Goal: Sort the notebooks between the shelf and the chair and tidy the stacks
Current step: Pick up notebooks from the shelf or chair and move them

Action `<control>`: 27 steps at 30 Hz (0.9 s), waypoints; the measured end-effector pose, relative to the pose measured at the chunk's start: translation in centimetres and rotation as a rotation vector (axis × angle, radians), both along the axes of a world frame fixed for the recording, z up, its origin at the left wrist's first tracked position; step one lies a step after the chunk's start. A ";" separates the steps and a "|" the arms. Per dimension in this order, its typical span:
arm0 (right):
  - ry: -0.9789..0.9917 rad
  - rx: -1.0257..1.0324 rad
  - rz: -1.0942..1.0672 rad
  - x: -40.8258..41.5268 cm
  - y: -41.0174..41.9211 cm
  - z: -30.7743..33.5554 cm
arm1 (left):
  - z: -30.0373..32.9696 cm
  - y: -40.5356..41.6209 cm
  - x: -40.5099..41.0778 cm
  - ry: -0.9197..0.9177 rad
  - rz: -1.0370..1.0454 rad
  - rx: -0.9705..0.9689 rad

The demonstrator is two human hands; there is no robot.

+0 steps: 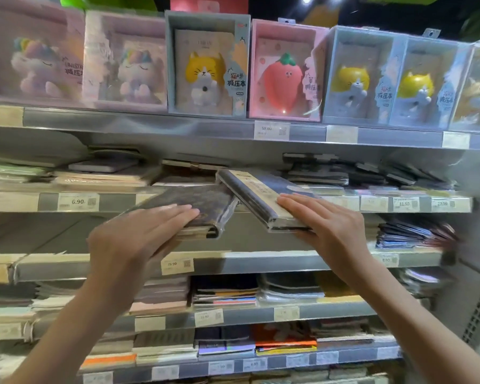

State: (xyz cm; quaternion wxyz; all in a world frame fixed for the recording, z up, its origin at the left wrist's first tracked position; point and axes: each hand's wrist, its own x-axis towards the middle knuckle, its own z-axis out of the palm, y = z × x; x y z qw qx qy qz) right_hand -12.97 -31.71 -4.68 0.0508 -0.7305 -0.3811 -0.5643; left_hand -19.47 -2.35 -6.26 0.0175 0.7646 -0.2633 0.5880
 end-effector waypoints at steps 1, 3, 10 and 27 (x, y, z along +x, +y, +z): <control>0.007 -0.007 0.005 -0.7 -0.4 -0.2 | -0.2 -0.5 -0.9 0.009 -0.012 -0.007; 0.030 -0.028 0.023 -2.0 -1.2 -0.8 | -0.9 -1.7 -2.6 0.056 -0.022 -0.020; 0.211 -0.159 0.061 -5.6 -4.1 -8.0 | -8.8 -6.2 -6.4 0.362 0.066 -0.056; 0.906 -0.175 0.004 -11.9 -0.9 -38.6 | -36.6 -4.4 -14.5 1.083 0.244 -0.314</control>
